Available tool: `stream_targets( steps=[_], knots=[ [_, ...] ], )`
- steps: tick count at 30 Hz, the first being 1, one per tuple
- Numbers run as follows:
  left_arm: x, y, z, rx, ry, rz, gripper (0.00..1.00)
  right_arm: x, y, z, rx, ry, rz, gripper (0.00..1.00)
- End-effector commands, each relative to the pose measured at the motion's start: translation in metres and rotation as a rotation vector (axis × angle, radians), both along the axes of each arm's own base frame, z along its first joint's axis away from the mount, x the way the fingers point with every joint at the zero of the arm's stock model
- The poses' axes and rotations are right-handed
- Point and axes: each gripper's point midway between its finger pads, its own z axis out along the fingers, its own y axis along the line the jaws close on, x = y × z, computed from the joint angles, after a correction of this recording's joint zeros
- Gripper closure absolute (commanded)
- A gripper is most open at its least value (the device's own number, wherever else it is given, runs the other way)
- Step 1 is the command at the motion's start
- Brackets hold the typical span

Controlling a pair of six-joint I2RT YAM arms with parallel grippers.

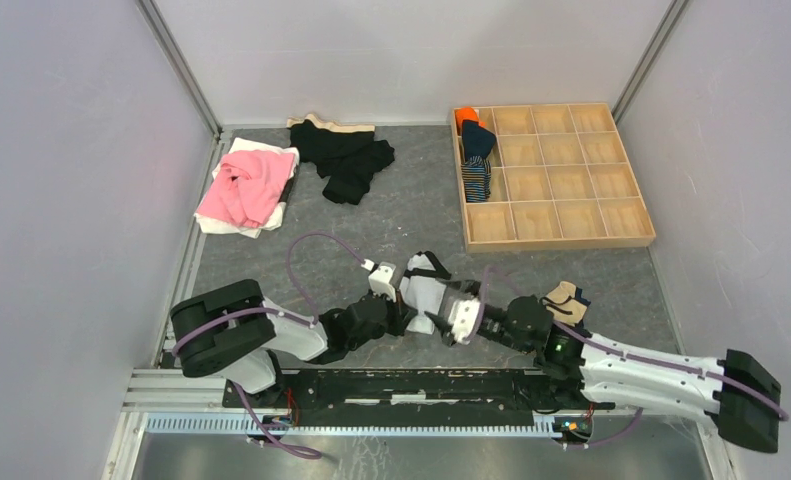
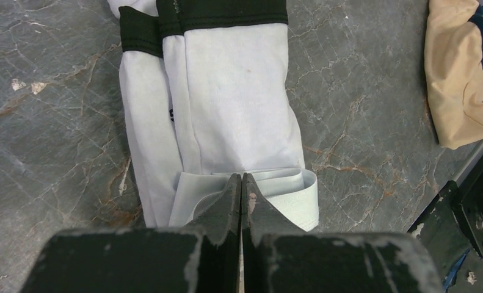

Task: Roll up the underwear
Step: Roll the underwear to the center of the board.

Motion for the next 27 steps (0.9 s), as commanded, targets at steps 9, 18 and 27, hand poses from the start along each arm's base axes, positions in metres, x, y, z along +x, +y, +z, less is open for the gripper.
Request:
stream_targets(
  steps=[9, 18, 27],
  knots=[
    [-0.016, 0.027, -0.049, 0.165, 0.124, -0.008, 0.98, -0.044, 0.023, -0.107, -0.638, -0.216, 0.253, 0.29],
    [-0.016, 0.029, -0.05, 0.174, 0.129, -0.01, 0.98, -0.043, 0.029, -0.128, -0.679, -0.214, 0.263, 0.34],
    [-0.016, 0.028, -0.052, 0.18, 0.134, -0.017, 0.98, -0.035, 0.016, -0.151, -0.769, -0.21, 0.221, 0.47]
  ],
)
